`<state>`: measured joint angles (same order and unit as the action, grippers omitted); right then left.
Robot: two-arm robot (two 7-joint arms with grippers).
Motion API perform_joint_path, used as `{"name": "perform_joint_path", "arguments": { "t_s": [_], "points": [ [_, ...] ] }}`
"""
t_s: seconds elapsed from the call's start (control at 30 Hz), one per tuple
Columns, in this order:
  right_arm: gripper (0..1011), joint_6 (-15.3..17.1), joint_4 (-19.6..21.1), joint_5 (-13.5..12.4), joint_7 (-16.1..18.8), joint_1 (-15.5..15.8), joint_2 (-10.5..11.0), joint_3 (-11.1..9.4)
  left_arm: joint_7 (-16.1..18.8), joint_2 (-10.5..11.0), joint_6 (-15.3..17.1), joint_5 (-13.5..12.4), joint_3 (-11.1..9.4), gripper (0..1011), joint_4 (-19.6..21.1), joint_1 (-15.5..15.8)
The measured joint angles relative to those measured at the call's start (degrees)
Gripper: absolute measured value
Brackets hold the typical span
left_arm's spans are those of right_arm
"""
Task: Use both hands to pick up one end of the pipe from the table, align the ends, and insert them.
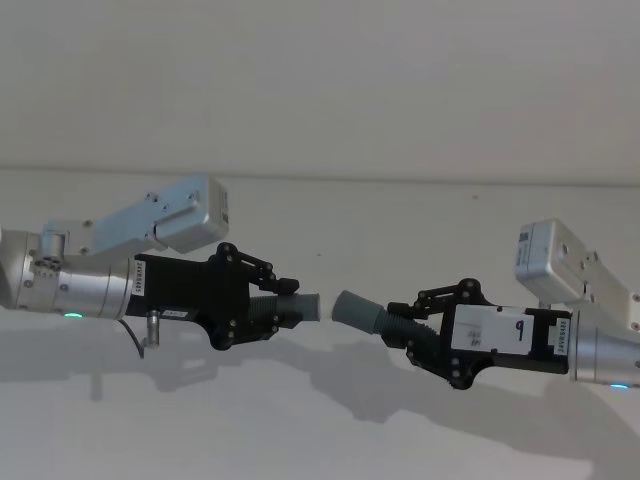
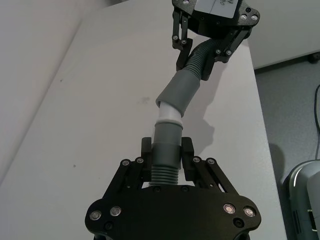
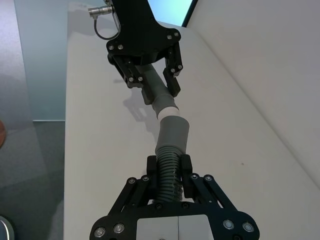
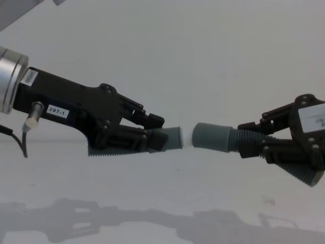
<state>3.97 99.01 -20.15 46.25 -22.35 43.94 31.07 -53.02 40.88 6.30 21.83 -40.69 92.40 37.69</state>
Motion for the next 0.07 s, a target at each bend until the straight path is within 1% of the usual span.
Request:
{"name": "perform_joint_path", "arguments": {
  "t_s": [0.07],
  "points": [
    [275,0.0,0.0,0.0,0.0,0.0,0.0,0.0,0.0,0.0,0.0,0.0,0.0,335,0.0,0.0]
  ]
}}
